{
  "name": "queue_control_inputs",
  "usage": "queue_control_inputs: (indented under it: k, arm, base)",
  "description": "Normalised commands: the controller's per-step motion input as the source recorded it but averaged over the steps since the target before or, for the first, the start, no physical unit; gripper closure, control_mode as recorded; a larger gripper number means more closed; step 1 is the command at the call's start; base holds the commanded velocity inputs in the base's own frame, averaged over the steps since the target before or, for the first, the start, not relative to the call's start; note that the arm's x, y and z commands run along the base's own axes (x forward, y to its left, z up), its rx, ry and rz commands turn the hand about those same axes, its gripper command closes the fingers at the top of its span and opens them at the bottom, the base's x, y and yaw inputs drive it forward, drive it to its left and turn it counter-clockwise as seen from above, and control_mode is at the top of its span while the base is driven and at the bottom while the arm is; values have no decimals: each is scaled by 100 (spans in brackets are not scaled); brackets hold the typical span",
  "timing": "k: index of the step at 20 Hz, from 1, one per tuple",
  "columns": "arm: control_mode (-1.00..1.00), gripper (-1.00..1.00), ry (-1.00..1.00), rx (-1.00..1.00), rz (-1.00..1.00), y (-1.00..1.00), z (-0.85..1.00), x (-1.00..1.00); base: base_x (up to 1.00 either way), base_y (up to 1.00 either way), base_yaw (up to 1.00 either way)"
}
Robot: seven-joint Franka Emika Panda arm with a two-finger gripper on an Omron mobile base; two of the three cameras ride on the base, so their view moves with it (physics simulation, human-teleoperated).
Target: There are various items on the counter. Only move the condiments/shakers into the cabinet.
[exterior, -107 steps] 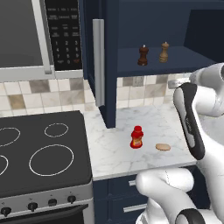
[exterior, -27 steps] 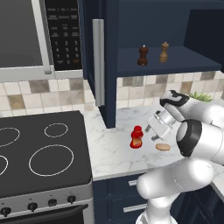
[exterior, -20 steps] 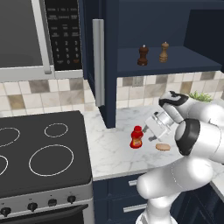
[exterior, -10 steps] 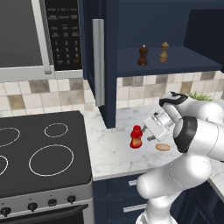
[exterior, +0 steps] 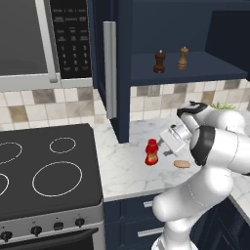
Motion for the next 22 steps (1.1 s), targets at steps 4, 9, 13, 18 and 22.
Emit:
queue_control_inputs:
  k: [4,9,13,18,22]
  arm:
    - [-100,-100,0,0,0,-3,0,-6]
    - [-100,-100,0,0,0,0,0,14]
    - [-100,-100,0,0,0,-3,0,17]
    - [-100,-100,0,0,0,0,-6,4]
    - [-100,-100,2,0,0,22,-20,-3]
  base:
    - [0,0,0]
    - [0,0,0]
    - [0,0,0]
    - [0,0,0]
    - [0,0,0]
